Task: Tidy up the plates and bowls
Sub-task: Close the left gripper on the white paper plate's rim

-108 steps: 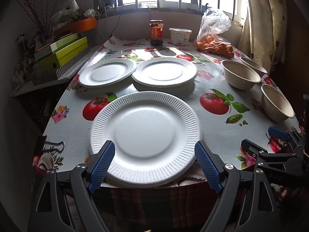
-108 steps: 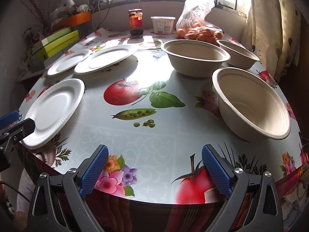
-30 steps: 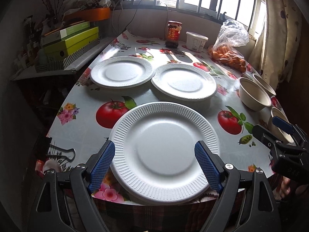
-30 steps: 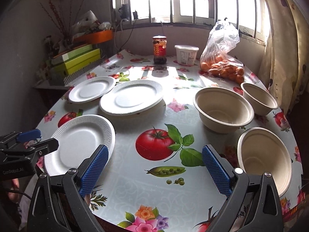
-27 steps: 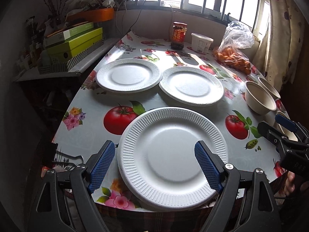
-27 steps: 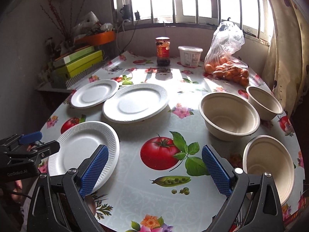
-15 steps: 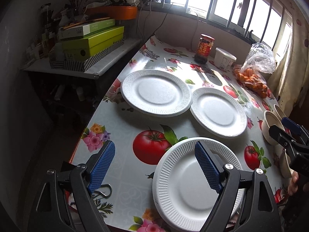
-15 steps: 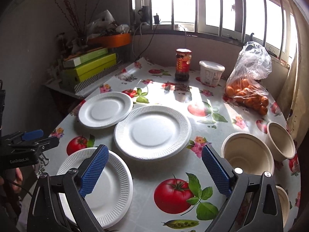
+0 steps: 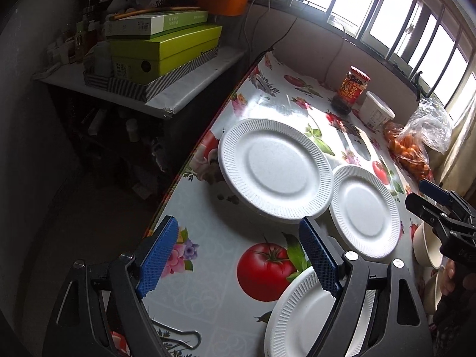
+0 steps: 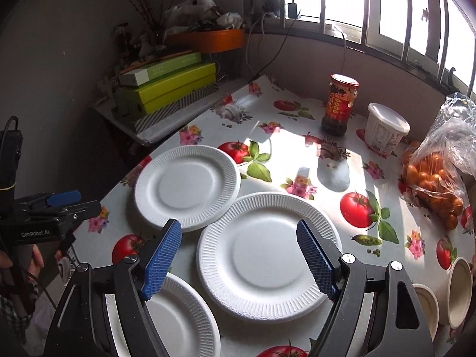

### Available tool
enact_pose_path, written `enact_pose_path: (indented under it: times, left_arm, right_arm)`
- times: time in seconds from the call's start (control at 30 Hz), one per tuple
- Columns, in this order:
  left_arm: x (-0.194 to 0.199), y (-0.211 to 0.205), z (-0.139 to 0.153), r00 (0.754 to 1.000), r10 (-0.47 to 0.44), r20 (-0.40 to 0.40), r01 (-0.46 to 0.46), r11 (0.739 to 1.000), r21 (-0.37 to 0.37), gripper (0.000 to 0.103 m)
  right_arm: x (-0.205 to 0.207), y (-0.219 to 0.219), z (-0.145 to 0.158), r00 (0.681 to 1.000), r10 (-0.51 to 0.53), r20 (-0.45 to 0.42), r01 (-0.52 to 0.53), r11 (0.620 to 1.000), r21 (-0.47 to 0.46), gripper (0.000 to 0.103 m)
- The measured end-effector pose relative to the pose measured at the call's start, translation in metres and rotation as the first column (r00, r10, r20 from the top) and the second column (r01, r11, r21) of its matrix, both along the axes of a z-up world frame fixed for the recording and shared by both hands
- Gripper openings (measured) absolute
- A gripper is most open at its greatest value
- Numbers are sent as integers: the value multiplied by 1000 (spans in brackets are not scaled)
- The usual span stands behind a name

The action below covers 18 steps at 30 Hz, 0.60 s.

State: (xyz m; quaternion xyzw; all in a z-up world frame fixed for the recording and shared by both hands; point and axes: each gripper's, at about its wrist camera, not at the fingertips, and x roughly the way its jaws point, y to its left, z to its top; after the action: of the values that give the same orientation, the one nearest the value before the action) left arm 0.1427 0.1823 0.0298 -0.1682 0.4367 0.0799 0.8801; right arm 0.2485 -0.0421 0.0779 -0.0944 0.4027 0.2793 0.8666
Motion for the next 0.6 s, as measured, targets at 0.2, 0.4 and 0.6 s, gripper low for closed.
enact_pose_path:
  times: [0.2, 0.4, 0.6]
  left_arm:
    - [20, 13, -10, 1000, 24, -19, -25, 999, -32, 74]
    - [34, 17, -18, 999, 30, -30, -31, 998, -50, 73]
    - [48, 20, -33, 997, 33, -68, -37, 997, -62, 65]
  right_arm:
    - [40, 18, -12, 998, 36, -50, -35, 999, 7, 69]
    - [69, 34, -33, 989, 82, -122, -80, 997, 21, 60]
    - [88, 48, -58, 982, 95, -164, -98, 995, -11, 56]
